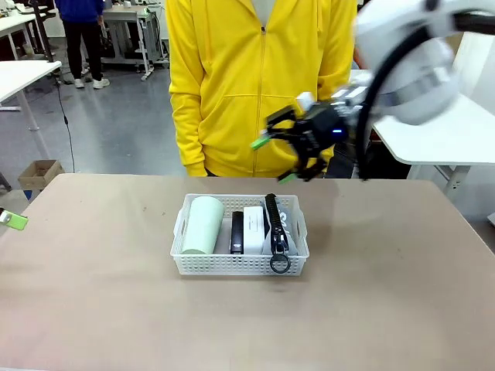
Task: Efficiently arrange items inside the basket to fit them all.
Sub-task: Pick up the Reusable plastic cup and place it inside the Organizing basket.
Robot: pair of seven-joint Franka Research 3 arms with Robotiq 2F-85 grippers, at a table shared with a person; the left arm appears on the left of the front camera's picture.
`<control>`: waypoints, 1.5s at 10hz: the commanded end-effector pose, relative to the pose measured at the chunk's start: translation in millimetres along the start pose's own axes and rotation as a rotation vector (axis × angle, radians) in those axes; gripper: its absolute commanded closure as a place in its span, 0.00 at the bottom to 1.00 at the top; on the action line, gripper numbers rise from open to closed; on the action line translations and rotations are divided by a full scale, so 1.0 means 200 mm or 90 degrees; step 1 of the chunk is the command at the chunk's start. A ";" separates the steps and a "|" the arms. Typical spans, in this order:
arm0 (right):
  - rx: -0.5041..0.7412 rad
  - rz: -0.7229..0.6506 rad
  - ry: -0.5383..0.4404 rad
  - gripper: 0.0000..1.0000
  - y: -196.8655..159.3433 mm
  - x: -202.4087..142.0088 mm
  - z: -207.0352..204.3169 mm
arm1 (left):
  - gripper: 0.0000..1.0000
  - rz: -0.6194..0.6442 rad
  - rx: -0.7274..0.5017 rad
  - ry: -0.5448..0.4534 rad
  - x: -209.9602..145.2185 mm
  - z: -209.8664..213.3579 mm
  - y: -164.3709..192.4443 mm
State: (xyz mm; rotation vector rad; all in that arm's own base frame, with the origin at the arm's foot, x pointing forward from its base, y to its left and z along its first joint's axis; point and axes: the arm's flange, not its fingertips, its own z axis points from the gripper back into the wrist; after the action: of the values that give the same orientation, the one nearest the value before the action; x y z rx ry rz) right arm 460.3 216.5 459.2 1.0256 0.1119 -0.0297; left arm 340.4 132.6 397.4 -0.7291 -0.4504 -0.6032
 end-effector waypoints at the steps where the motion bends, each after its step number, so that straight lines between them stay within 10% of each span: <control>1: 0.088 0.004 -0.048 0.00 -0.28 -0.22 0.26 | 0.00 0.003 0.005 0.004 -0.01 0.00 -0.01; 4: 0.240 -0.030 -0.149 0.00 -0.76 -0.47 0.64 | 0.00 0.003 0.005 0.004 -0.01 0.00 -0.01; 9: 0.316 -0.029 -0.253 0.00 -1.32 -0.71 0.68 | 0.00 0.003 0.005 0.004 -0.01 0.00 -0.01; 11: 0.279 -0.062 -0.241 0.00 -1.25 -0.44 0.91 | 0.00 0.003 0.005 0.004 -0.01 0.00 -0.01; 15: 0.279 -0.062 -0.241 0.00 -1.25 -0.44 0.91 | 0.00 0.003 0.005 0.004 -0.01 0.00 -0.01</control>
State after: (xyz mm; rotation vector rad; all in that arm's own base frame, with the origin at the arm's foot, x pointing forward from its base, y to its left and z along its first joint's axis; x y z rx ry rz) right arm 368.2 -70.9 343.0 1.4433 -0.2018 -0.3240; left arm 340.4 132.6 397.0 -0.7289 -0.4490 -0.6027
